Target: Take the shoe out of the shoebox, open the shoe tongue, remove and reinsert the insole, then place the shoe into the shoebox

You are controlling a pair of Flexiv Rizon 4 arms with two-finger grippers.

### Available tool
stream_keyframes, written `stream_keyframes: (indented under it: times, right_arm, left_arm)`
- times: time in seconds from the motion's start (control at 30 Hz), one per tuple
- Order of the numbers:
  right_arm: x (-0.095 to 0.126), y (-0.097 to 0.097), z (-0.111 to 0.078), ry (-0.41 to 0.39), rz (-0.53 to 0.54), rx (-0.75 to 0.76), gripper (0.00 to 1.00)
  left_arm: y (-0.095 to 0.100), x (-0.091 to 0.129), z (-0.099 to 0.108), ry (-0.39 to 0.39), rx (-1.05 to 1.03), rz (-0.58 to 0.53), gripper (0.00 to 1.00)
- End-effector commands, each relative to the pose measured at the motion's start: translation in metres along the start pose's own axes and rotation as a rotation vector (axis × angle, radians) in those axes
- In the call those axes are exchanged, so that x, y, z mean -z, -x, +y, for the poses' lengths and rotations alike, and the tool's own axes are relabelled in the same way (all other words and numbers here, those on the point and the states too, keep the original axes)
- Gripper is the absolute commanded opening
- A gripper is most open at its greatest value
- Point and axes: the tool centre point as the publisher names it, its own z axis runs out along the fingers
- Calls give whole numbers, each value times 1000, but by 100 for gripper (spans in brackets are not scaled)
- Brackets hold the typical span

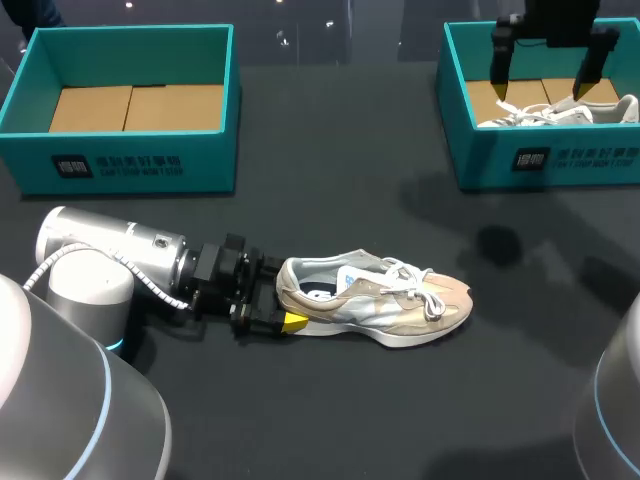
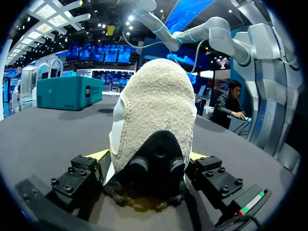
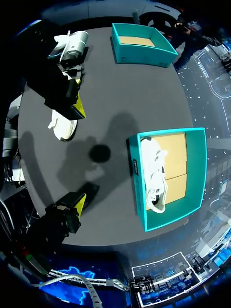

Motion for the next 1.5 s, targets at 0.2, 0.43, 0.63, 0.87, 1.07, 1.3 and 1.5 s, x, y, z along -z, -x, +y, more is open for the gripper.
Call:
stream_keyframes:
  times: [0.2,0.43,0.63,0.87,1.07,1.3,1.5]
  right_arm:
    - [4,-62,-72,72,-52,-29,100]
    - [-15,-106,-102,59,-84,-69,100]
    - [-33,-132,-117,41,-103,-84,100]
    - [-46,-155,-127,37,-134,-93,100]
    - [-61,-173,-134,22,-187,-91,100]
    - [-76,-191,-146,18,-226,-99,100]
    - [-89,-203,-154,27,-240,-95,100]
  left_arm:
    - [3,-3,4,1,0,-2,0]
    - [3,-3,4,1,0,-2,0]
    - [3,-3,4,1,0,-2,0]
    - [3,-3,4,1,0,-2,0]
    - [3,-3,4,1,0,-2,0]
    - [3,-3,4,1,0,-2,0]
    - [3,-3,4,1,0,-2,0]
